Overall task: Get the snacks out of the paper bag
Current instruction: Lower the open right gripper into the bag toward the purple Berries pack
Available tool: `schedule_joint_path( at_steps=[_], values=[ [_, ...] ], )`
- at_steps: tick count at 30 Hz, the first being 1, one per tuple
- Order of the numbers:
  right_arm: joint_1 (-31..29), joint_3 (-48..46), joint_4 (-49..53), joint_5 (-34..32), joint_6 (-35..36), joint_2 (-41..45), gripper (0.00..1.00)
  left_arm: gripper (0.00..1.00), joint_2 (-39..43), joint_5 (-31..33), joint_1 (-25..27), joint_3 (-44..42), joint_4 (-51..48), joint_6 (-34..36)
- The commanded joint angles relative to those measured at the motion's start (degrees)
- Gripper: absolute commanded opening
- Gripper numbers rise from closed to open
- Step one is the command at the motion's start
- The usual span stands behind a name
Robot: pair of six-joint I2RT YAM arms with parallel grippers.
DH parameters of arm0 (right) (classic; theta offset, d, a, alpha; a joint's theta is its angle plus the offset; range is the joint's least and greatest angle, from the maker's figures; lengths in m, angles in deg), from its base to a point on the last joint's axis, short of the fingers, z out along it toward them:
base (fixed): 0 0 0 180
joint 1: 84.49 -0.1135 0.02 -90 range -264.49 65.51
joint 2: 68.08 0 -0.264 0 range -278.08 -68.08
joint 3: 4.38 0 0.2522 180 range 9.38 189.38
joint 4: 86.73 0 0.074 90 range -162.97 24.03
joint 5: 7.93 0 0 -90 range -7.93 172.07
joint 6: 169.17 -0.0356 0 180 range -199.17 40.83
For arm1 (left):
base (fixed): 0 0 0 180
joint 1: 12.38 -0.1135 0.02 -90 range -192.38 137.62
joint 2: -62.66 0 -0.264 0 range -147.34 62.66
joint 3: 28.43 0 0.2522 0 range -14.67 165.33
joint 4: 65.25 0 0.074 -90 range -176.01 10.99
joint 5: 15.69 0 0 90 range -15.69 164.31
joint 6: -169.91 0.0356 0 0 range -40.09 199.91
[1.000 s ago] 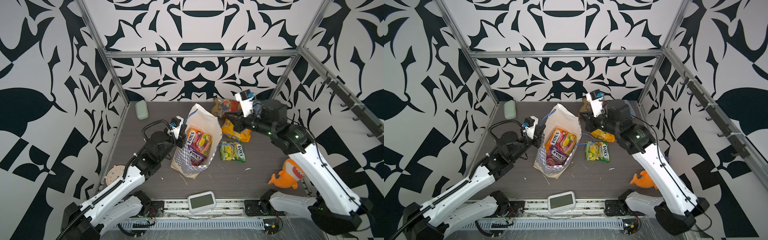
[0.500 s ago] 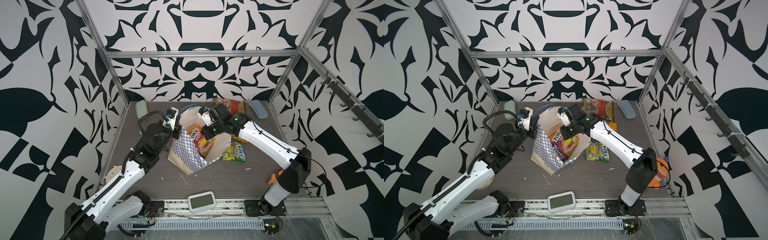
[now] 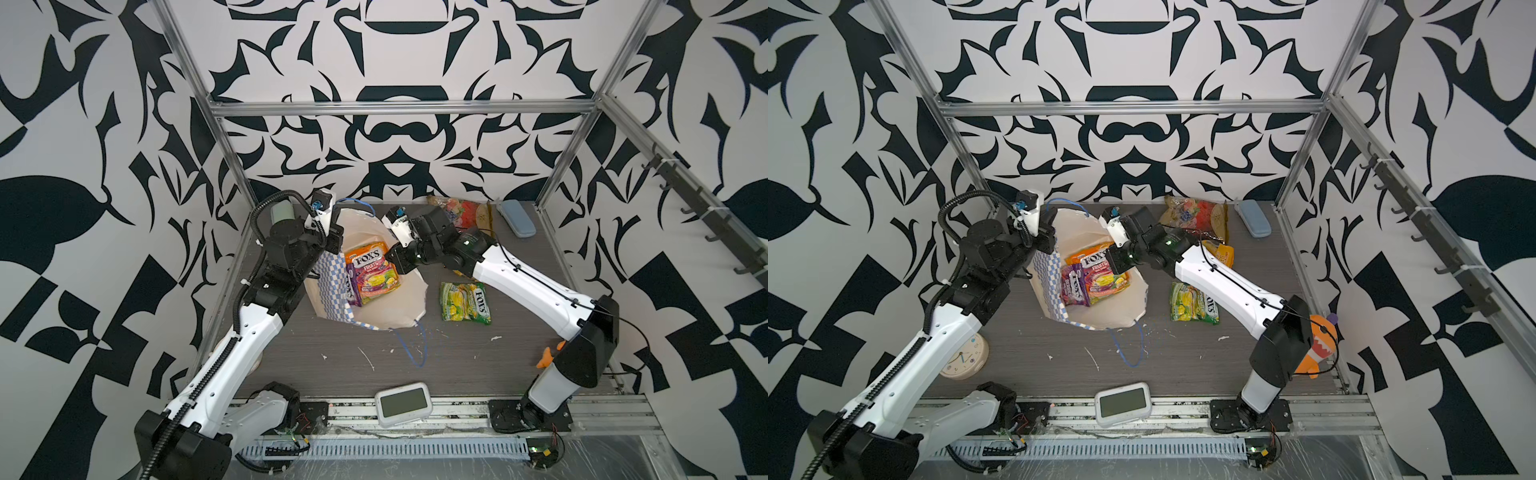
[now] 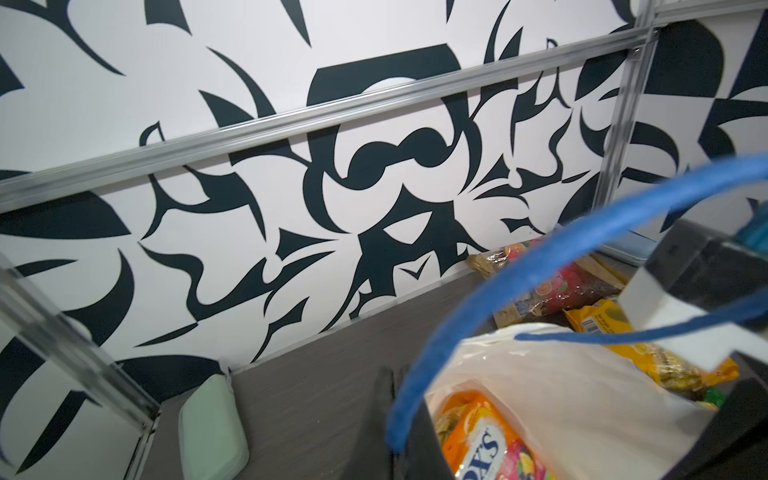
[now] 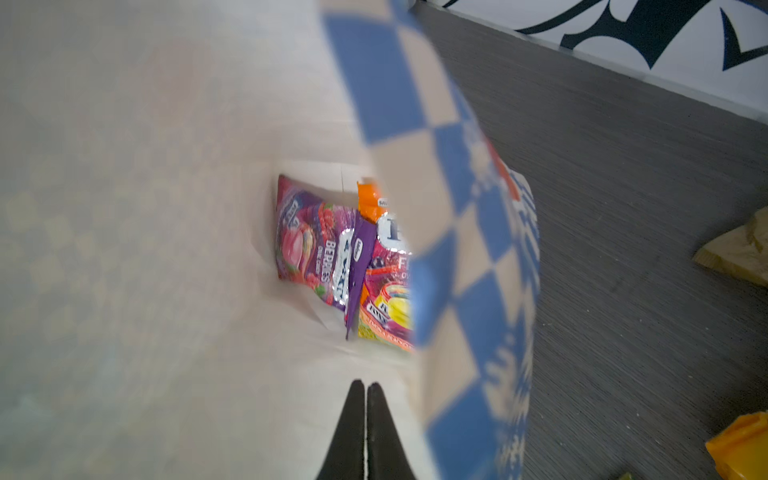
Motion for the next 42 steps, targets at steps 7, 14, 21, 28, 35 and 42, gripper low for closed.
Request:
schedule_joint_path(
  at_steps=[7,14,21,28,35,42],
  values=[
    [-2.07,-8.83,-10.1,-2.34,-3.18,1.18,0.16,0.0,4.02,-11.74,-0.21,-4.62,2.94,-6.06],
    [-3.17,-13.2,-15.49,-7.76,-6.9,-0.92,0.27,0.0,8.53,-16.65,0.02,-7.43,0.65,-10.62],
    [-3.17,-16.97,-24.41,-6.24,-3.61,-2.11,0.47,0.0,10.6,-17.98,0.93,-10.98,0.8,-13.04],
    [-4.48,-12.89,-22.57,9.38,-0.62,-10.19,0.54,0.0,11.03,-17.95,1.18,-12.56,1.98,-13.01],
    [-5.16,-10.59,-21.15,7.86,-1.24,-16.84,0.6,0.0,11.16,-18.22,1.14,-13.77,3.87,-13.73],
    [-6.56,-7.18,-21.46,6.04,-2.15,-21.5,0.59,0.0,11.54,-18.04,1.2,-14.38,4.19,-13.89]
  ],
)
